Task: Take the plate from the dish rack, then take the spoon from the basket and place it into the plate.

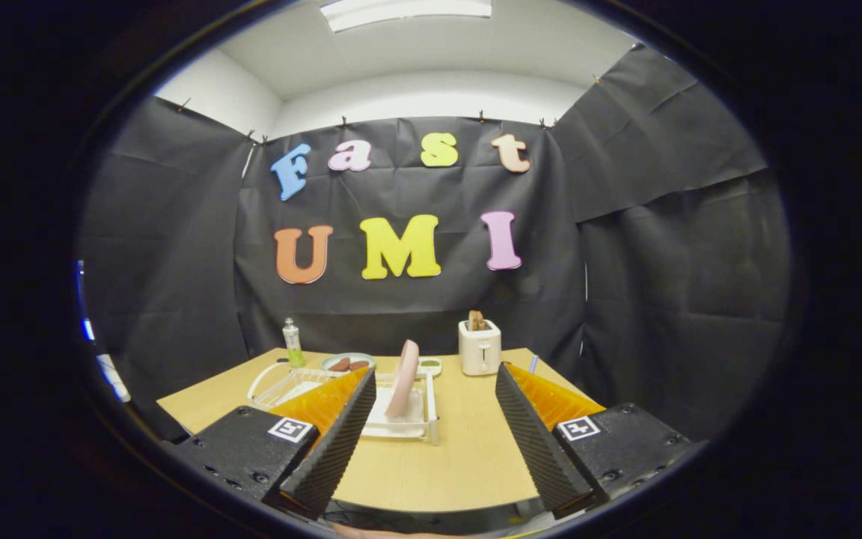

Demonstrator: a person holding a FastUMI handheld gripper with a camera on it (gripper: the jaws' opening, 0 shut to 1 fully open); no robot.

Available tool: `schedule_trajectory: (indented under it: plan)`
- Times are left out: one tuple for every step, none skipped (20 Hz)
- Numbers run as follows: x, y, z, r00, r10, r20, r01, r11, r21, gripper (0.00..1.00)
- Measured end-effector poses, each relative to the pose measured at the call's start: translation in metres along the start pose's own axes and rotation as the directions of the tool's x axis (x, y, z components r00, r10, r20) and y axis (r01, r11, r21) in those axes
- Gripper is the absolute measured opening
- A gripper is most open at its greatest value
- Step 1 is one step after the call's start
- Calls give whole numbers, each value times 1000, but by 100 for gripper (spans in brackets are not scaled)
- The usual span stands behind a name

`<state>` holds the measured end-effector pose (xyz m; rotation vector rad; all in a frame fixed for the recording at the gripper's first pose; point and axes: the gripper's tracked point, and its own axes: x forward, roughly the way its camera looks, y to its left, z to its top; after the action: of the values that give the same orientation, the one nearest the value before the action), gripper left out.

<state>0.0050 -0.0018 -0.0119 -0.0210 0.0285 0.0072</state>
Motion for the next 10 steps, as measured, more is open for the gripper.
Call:
schedule_trajectory:
  plan:
    - [1,-1,-3,1000,0,-4,0,1000,0,100]
    - [3,-1,-3,1000,1,-7,-1,1000,-1,100]
    - [4,0,-2,1000,2,-8,-2,1000,-1,100]
    - [5,2,-3,1000,8,-8,-8,1000,-5,100]
    - [7,4,-2,1000,10,-9,-10,1000,-10,100]
    - [9,6,0,1000,17,-7,-17,1000,-15,100]
    - [11,8,1,1000,20,-17,-20,1000,-17,100]
    - [15,9,-1,999,28,-31,-28,1000,-13,100]
    - [18,11,-1,998,40,-43,-40,999,-4,100]
    - [21,12,1,997,47,-53,-47,999,8,100]
